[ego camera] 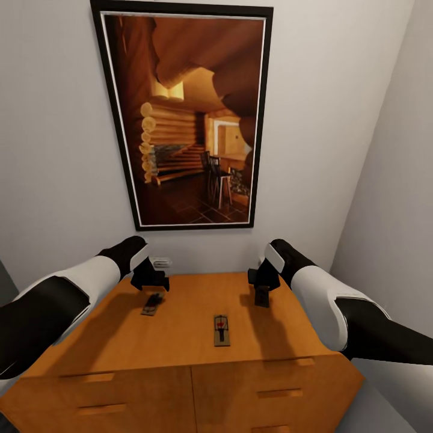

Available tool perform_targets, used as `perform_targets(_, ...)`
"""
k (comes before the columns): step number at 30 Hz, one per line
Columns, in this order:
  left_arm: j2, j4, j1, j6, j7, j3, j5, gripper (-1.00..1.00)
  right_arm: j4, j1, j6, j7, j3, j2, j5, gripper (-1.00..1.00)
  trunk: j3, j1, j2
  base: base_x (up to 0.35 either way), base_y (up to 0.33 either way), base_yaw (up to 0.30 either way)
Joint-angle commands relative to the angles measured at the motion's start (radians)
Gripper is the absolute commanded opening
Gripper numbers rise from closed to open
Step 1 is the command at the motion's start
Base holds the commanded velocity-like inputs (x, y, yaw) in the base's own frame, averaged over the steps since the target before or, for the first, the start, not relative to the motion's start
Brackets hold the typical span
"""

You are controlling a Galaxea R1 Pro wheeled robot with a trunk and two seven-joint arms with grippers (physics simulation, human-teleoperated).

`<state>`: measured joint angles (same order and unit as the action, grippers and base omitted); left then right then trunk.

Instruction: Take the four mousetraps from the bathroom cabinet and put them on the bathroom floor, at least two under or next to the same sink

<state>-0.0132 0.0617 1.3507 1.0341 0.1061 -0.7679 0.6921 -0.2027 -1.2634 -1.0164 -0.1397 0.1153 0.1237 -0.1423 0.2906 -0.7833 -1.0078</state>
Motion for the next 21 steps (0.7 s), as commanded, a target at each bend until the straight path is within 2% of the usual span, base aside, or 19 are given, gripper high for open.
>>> perform_targets(1, -0.001, 0.001, 0.001, 0.003, 0.01, -0.008, -0.003, 1.0, -0.001, -0.001, -0.002, -0.012, 0.006, 0.001, -0.01, -1.0, 0.005, -0.004, -0.008, 0.0, 0.0, 0.0)
perform_targets(14, -0.001, 0.0, 0.001, 0.003, 0.01, -0.008, -0.003, 1.0, -0.001, -0.001, -0.004, -0.009, 0.008, 0.0, -0.011, -1.0, 0.045, -0.054, -0.099, 0.0, 0.0, 0.0)
perform_targets(21, -0.001, -0.001, 0.001, 0.003, 0.01, -0.008, -0.003, 1.0, -0.021, -0.001, -0.015, 0.025, 0.013, -0.003, -0.014, -1.0, 0.067, -0.081, -0.148, 0.0, 0.0, 0.0)
